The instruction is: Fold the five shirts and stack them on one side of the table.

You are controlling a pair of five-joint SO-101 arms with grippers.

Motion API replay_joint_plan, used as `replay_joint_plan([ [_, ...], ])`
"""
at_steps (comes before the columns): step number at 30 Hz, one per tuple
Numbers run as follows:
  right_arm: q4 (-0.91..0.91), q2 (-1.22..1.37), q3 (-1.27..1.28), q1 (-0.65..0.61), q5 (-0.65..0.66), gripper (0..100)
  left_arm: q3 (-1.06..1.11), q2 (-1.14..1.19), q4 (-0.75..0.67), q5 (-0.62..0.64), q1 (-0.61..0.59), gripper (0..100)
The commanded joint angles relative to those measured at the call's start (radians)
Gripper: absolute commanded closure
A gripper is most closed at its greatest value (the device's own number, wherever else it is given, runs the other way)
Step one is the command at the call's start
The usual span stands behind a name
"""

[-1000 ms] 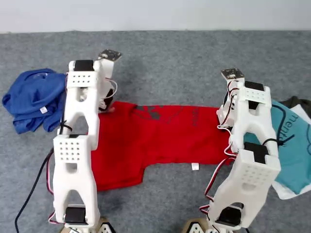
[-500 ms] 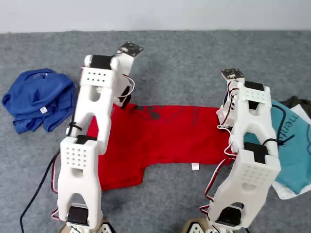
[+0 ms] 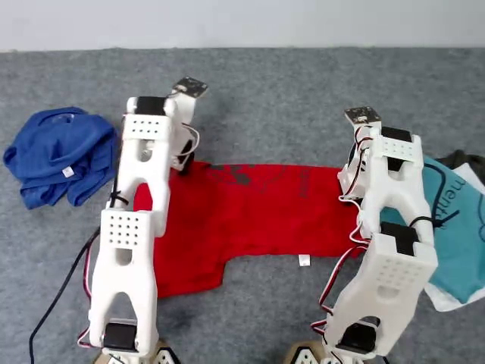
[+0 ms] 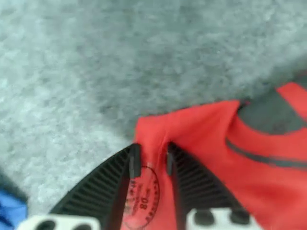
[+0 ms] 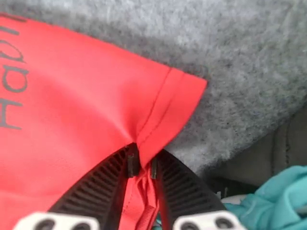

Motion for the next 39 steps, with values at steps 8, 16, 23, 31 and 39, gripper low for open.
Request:
replay_joint_plan([
  [8,0.007,-0.005,-0.005,0.013,0.009,98.8,-0.03,0.049,0.023,0.009,0.072,94],
  [16,0.01,-0.005,-0.005,0.021,0.009,98.8,-0.012,-0.006,0.026,0.011,0.0,99],
  [23,0.005,-0.005,-0.005,0.021,0.008,98.8,0.197,-0.183,0.026,0.011,-0.097,99],
  [31,0.004,-0.005,-0.005,0.016,0.008,98.8,0.355,-0.321,0.02,0.005,-0.117,99],
  [39,0.004,-0.005,-0.005,0.021,0.008,98.8,0.309,-0.315,-0.181,0.146,-0.112,97],
])
